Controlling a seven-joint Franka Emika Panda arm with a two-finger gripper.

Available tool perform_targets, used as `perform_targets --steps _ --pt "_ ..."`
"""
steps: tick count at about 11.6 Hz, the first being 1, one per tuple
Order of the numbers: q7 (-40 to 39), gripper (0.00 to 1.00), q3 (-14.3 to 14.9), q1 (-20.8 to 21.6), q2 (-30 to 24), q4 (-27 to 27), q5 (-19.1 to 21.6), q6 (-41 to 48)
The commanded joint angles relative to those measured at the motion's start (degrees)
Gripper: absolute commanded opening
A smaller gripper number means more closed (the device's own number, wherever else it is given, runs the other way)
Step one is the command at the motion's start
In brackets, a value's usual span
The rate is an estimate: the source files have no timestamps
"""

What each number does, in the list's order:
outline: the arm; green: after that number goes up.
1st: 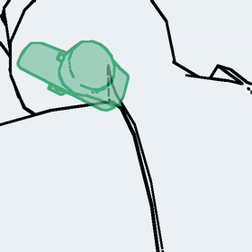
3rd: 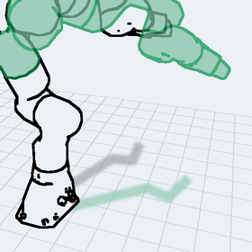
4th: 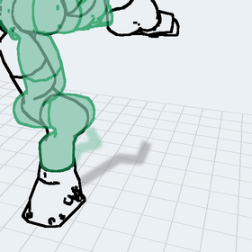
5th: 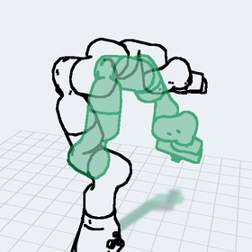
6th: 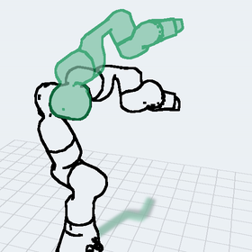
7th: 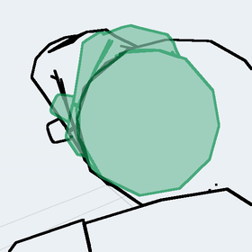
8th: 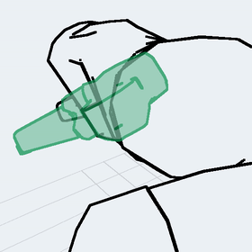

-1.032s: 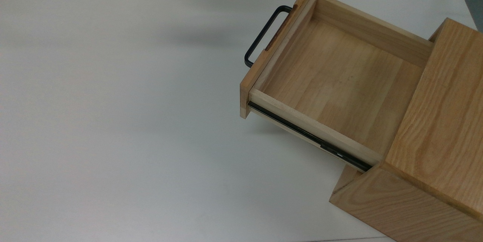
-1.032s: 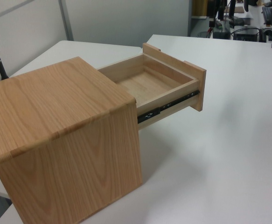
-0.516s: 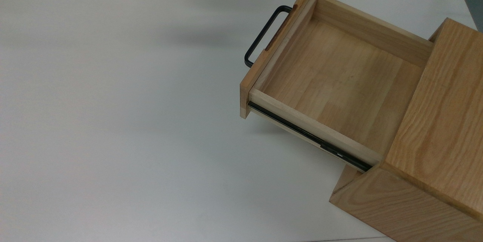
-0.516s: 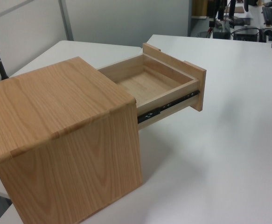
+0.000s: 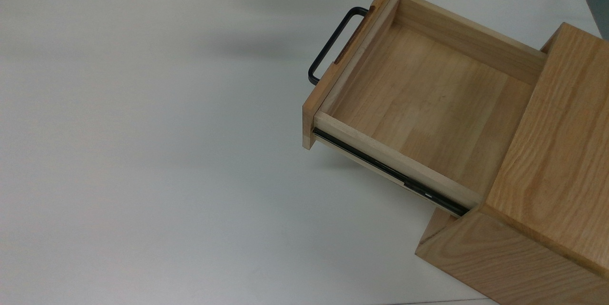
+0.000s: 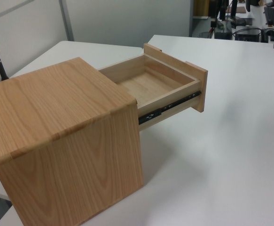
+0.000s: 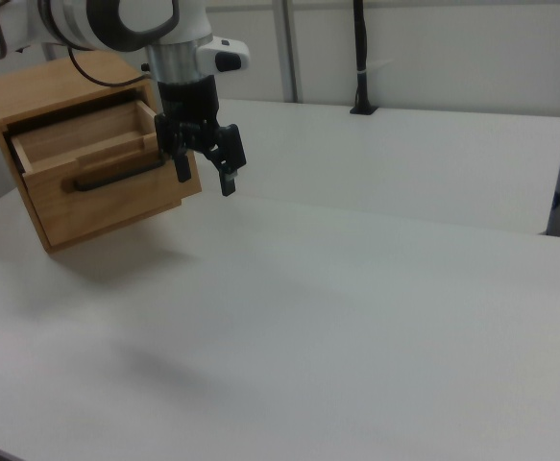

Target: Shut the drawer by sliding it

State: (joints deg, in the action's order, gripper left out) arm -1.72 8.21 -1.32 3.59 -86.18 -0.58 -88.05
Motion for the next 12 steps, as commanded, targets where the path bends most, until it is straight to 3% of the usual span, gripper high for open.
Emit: perform_targets --steps 1,7,9,10,12 --pt "-1.0 1.0 0.05 0.8 -0.42 -0.3 -1.27 1.12" --pt "-11.44 0.98 -0.48 0.97 -0.25 -0.56 -1.54 1.13" --pt "-23.78 0.71 -1.0 3.24 -0.33 -0.65 -1.44 1.47" --pt "-28.04 0.59 -1.0 4.47 -0.33 -0.83 -1.44 1.74" --pt "-33.16 0.25 -1.0 8.25 0.28 -1.97 -1.44 1.57"
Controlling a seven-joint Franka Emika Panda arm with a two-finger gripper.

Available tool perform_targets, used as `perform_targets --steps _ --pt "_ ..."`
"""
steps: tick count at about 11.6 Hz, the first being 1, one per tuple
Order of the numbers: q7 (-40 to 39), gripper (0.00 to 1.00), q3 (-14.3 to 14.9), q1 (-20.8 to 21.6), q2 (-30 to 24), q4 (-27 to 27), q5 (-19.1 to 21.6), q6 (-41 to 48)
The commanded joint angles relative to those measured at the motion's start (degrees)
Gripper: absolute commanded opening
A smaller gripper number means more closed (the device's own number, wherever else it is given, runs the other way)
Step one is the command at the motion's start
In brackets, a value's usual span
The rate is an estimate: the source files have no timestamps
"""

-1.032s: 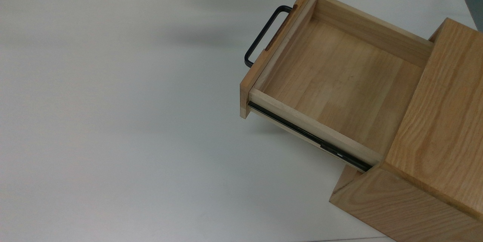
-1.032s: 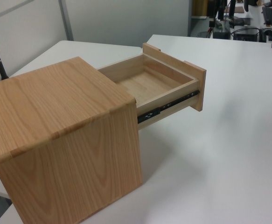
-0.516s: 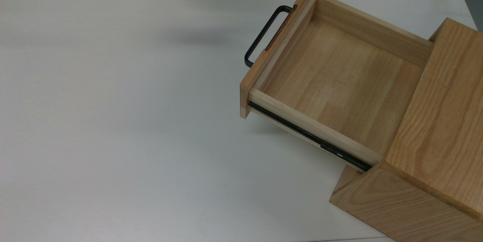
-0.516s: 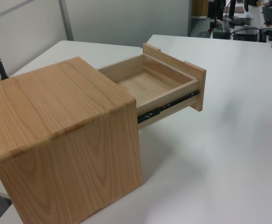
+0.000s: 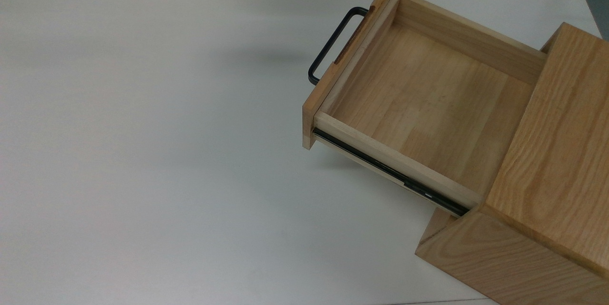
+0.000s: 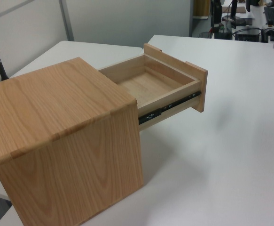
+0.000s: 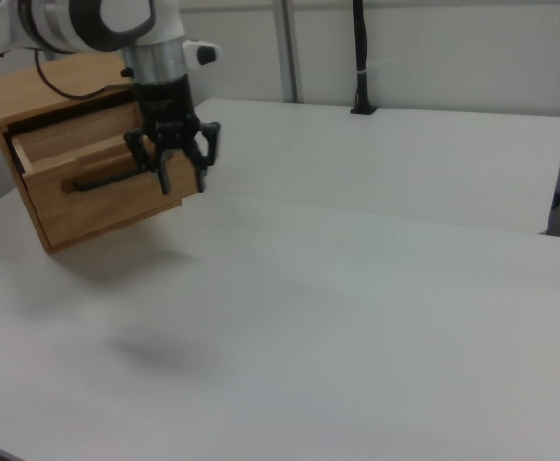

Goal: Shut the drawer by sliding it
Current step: 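Move the gripper down to the black handle of the wooden drawer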

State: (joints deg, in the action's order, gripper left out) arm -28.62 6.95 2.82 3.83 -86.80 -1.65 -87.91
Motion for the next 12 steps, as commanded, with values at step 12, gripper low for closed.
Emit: perform_targets --steps 12 --pt "1.91 0.0 0.17 18.97 12.42 5.4 5.78 -14.74"
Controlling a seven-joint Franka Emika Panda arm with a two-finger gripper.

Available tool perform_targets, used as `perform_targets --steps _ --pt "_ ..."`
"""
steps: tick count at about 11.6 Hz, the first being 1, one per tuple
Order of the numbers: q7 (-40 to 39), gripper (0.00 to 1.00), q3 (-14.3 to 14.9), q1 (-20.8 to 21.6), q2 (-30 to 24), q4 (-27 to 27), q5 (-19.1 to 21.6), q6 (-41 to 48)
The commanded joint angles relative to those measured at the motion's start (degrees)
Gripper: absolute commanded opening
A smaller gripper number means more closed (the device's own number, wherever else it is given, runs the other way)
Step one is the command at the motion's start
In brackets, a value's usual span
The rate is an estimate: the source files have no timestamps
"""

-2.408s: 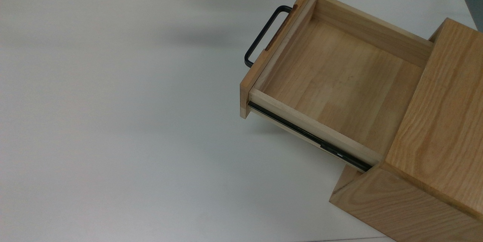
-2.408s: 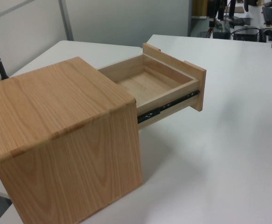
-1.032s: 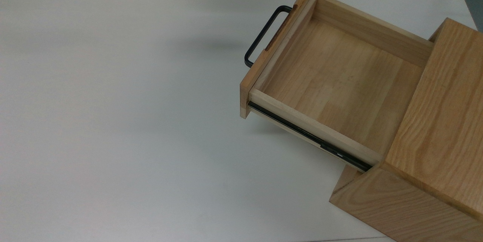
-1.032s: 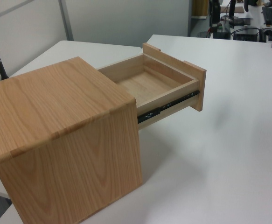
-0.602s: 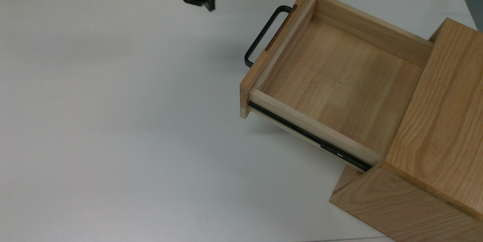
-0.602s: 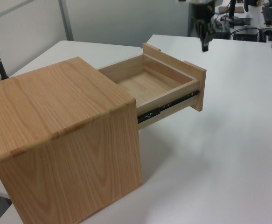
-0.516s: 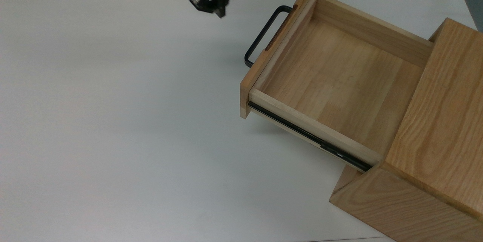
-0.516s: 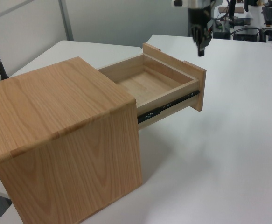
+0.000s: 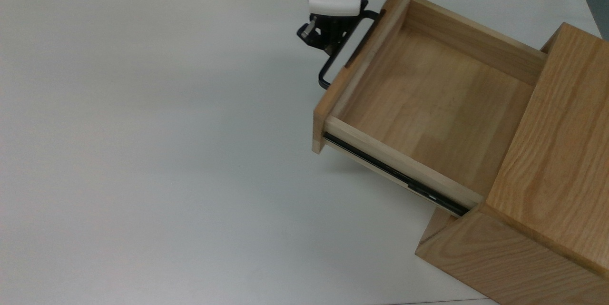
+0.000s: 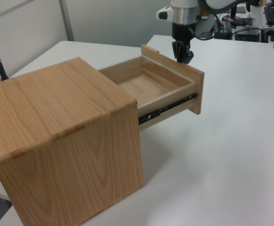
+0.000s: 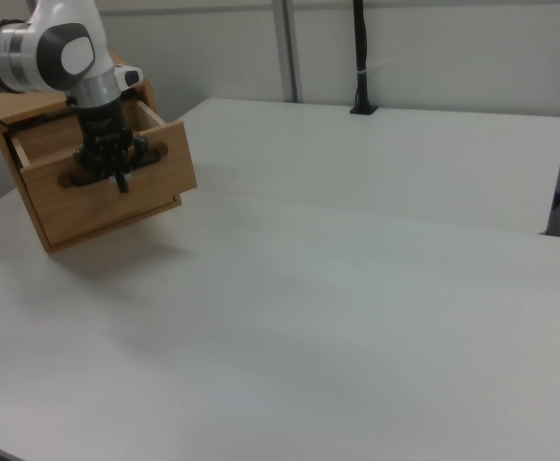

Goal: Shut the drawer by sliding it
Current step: 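Move the gripper down to the black handle of the wooden drawer, then push the drawer front with the gripper into the wooden cabinet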

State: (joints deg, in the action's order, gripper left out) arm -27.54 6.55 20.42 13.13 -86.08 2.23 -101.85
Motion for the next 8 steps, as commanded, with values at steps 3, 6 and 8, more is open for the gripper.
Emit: perform_targets --steps 3,6,8 --pt "1.08 0.0 -3.55 1.29 4.36 5.3 1.72 -5.09" --pt "1.43 0.0 -5.05 1.55 9.35 11.25 1.72 -8.89" --pt "1.35 0.0 -5.05 2.78 11.3 12.87 1.72 -12.9"
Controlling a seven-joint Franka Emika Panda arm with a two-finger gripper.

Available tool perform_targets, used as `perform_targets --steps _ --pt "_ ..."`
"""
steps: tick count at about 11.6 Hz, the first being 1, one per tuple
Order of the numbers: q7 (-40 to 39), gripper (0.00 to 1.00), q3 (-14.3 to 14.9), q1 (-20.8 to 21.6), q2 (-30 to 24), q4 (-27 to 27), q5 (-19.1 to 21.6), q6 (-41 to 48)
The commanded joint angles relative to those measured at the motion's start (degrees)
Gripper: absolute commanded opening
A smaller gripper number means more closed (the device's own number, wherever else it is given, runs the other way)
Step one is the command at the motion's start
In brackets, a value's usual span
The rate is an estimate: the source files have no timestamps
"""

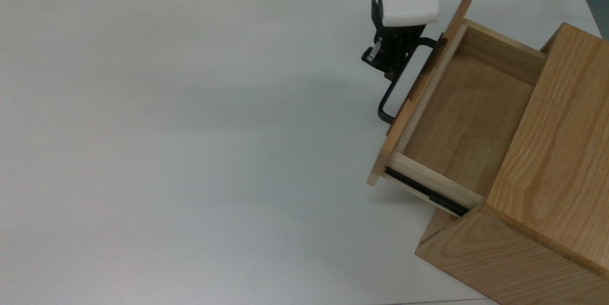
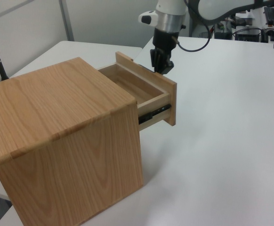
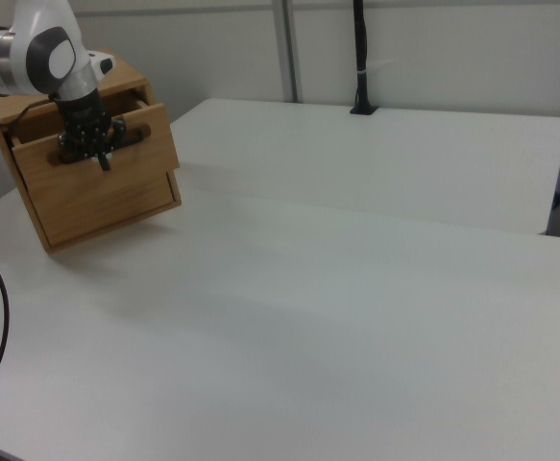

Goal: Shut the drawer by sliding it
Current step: 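Push the drawer front with the gripper into the wooden cabinet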

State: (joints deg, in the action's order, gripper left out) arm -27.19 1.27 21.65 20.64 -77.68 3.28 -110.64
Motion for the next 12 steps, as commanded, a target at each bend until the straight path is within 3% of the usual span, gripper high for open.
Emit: perform_targets --steps 1,6,12 --pt "1.0 0.0 0.23 1.98 4.05 4.46 0.59 -5.71" --pt "3.28 0.0 0.31 4.1 8.71 4.9 0.59 -16.95" --pt "7.23 0.0 0.23 6.21 11.08 5.08 0.77 -23.56"
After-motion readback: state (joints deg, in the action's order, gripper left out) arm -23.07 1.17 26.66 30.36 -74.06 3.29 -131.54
